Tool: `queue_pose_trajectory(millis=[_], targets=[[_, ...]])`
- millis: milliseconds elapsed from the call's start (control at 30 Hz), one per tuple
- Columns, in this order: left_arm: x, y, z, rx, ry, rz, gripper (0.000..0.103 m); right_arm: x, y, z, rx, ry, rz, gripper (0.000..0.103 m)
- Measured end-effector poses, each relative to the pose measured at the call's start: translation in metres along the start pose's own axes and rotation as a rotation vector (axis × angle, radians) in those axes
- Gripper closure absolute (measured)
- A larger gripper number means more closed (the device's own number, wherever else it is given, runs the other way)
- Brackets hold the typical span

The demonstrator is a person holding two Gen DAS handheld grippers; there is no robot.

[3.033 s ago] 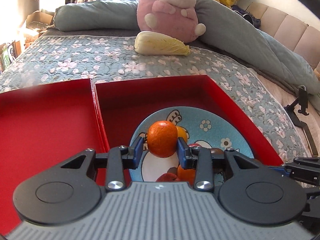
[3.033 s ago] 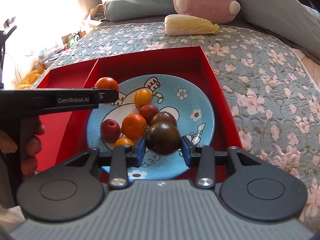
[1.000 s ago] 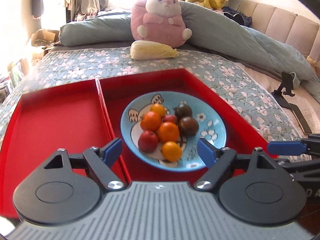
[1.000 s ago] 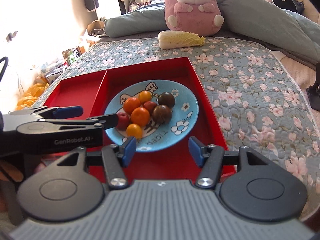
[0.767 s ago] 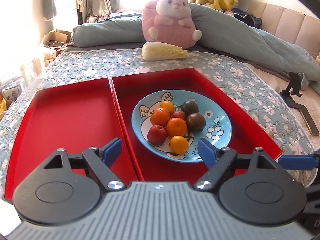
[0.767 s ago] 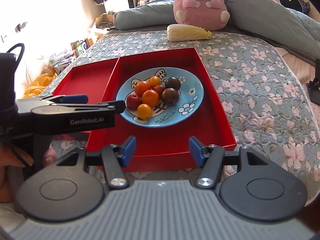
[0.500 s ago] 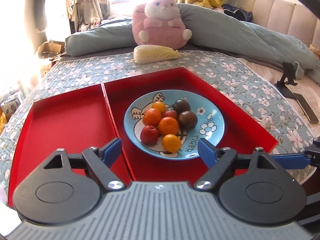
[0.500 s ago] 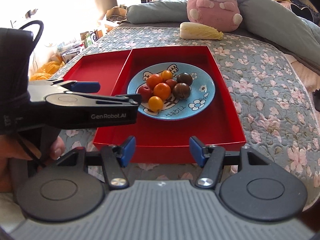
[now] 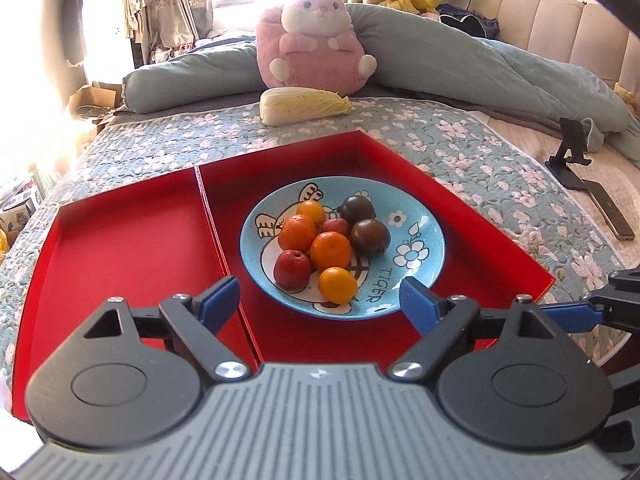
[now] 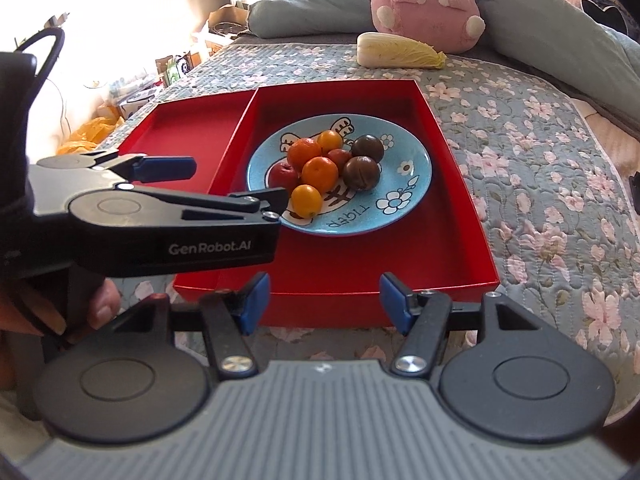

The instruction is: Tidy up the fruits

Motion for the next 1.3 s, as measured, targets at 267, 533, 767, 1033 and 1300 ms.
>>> queue_pose_trajectory(millis=[267,533,767,1033,1300], targets=[[-0.0008,0.0005,0.0033,-0.004,0.010,-0.001,0.012,-0.0015,-0.0028,0.0041,0.001,0.016,0.012,0.039],[-0.0005,0.0011,0.0043,-0.005,0.014,-0.003,0.012,-0.0036,-0.0036,0.0054,0.003,0.024,0.012,0.038],[-0.0006,0.0001,0.0038,-0.004,0.014,0.000,0.011,-0.0014,-0.0047,0.0047,0.004,0.027,0.021,0.038],[0.0001,-0.0009,0.0038,-0.003,0.017,0.002,0.011,0.0001,-0.0053,0.0036,0.007,0.028,0.020,0.038],[0.0004,-0.0013,0.0048,-0.005,0.017,0.003,0.011,0.0001,-0.0052,0.0029,0.009,0.028,0.020,0.038]])
Point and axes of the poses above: each gripper's, at about its wrist camera, not at the fingertips, and y roughly against the way its jaws point, z to its left, x to its underside, the point moved 7 cm from there along -y, roughly the way its jaws point, and after that the axes turned 1 degree about y, right-handed, at the moved point
